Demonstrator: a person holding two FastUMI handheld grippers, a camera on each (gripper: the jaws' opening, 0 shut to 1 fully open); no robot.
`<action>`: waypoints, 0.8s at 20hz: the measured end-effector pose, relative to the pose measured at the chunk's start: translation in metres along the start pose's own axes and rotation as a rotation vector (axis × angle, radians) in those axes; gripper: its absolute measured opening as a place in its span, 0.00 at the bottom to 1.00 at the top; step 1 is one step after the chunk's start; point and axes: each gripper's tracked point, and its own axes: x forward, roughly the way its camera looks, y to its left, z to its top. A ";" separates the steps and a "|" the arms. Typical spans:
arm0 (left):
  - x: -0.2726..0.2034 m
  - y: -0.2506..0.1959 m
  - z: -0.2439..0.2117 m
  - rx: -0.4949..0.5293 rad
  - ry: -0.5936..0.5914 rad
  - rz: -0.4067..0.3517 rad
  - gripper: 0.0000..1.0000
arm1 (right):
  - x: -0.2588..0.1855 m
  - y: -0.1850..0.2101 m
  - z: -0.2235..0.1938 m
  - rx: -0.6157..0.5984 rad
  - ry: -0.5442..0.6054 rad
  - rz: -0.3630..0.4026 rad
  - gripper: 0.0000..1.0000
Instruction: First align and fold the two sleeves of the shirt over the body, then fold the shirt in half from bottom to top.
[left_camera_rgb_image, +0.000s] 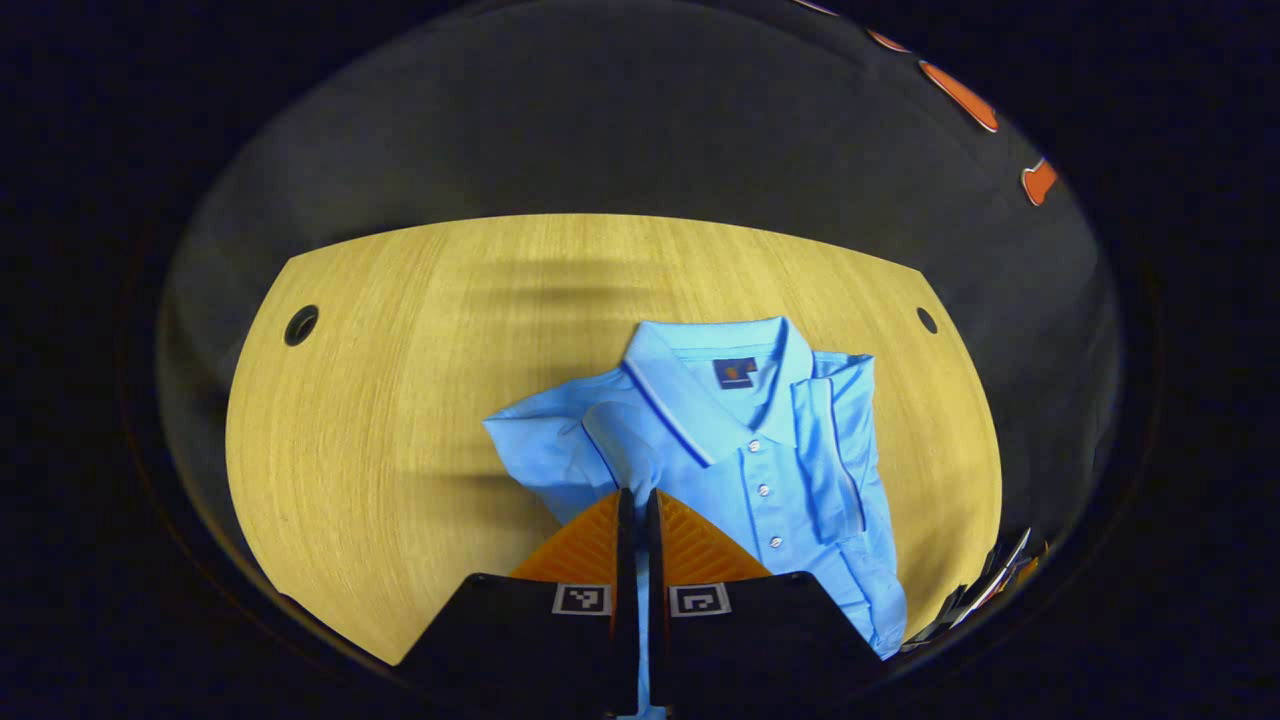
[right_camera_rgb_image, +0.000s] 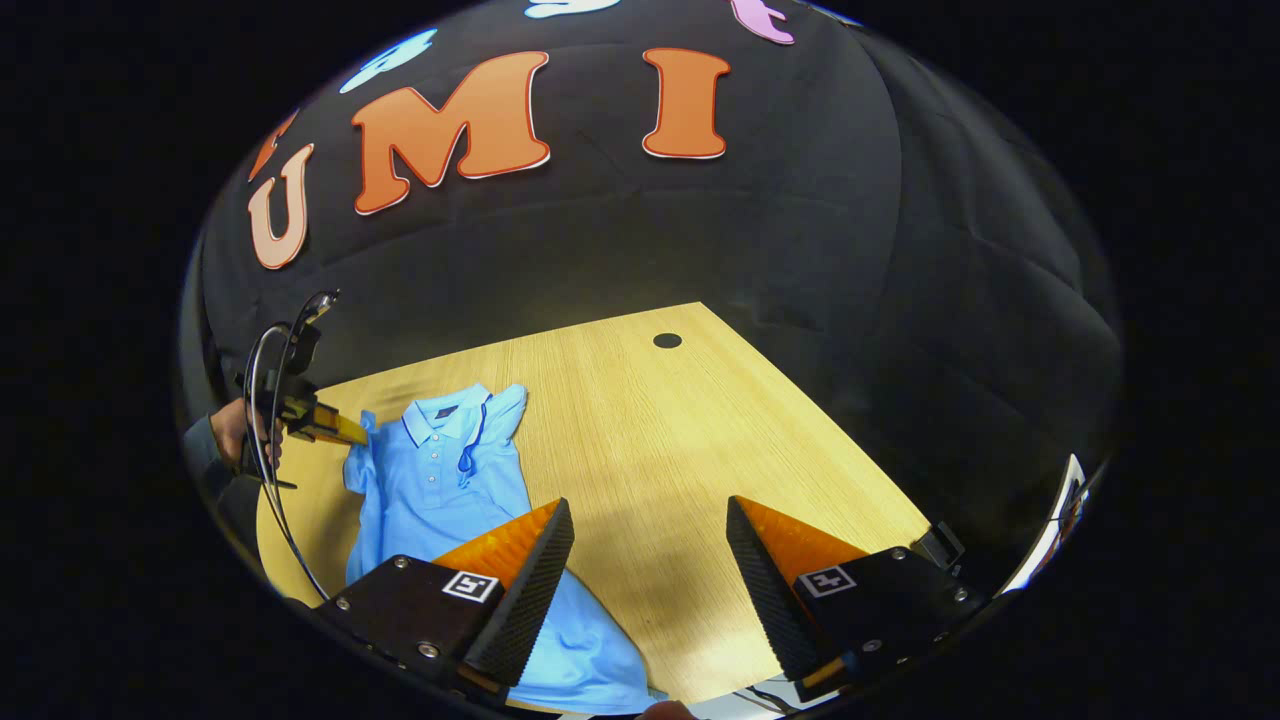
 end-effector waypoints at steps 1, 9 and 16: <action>0.000 -0.009 0.004 0.013 -0.002 -0.012 0.08 | -0.002 -0.001 -0.001 -0.003 0.000 -0.004 0.93; 0.023 -0.073 0.006 0.118 0.037 -0.094 0.08 | -0.011 -0.006 -0.023 0.003 0.034 -0.014 0.94; 0.009 -0.106 -0.004 0.137 0.032 -0.197 0.82 | -0.012 -0.002 -0.038 -0.028 0.083 0.017 0.94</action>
